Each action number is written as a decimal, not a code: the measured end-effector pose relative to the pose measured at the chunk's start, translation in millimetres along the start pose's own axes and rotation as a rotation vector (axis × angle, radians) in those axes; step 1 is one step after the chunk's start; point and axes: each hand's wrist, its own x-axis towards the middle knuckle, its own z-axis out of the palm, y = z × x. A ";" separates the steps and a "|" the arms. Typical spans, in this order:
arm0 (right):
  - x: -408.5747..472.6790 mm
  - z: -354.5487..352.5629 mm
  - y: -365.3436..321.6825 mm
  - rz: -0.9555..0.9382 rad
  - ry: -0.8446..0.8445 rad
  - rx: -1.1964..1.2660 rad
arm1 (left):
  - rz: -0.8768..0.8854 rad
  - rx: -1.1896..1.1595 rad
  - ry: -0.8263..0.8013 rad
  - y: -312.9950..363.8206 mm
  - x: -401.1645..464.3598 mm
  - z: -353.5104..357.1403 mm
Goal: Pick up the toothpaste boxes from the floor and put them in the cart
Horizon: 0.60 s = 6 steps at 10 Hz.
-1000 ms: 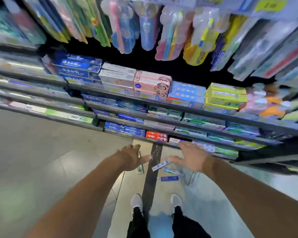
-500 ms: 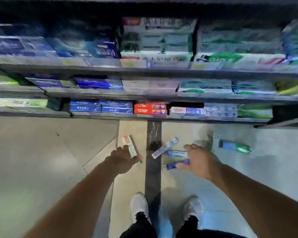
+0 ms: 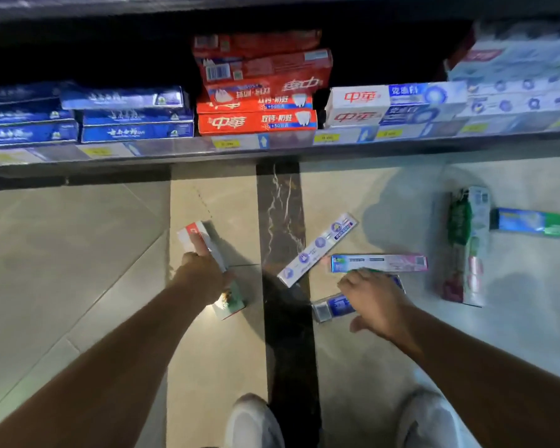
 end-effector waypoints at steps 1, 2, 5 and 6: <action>9.6 13.4 -1.6 -0.010 0.030 -0.132 | 0.007 -0.073 0.055 -2.6 14.1 13.4; 12.8 21.5 -6.1 0.018 0.081 -0.195 | 0.013 -0.112 0.119 0.5 18.5 26.6; -63.9 -55.5 -21.1 0.243 0.219 0.263 | 0.121 -0.096 0.094 7.2 -62.9 -37.9; -116.1 -115.0 -25.1 0.346 0.279 0.493 | 0.184 -0.089 0.091 18.0 -127.5 -89.7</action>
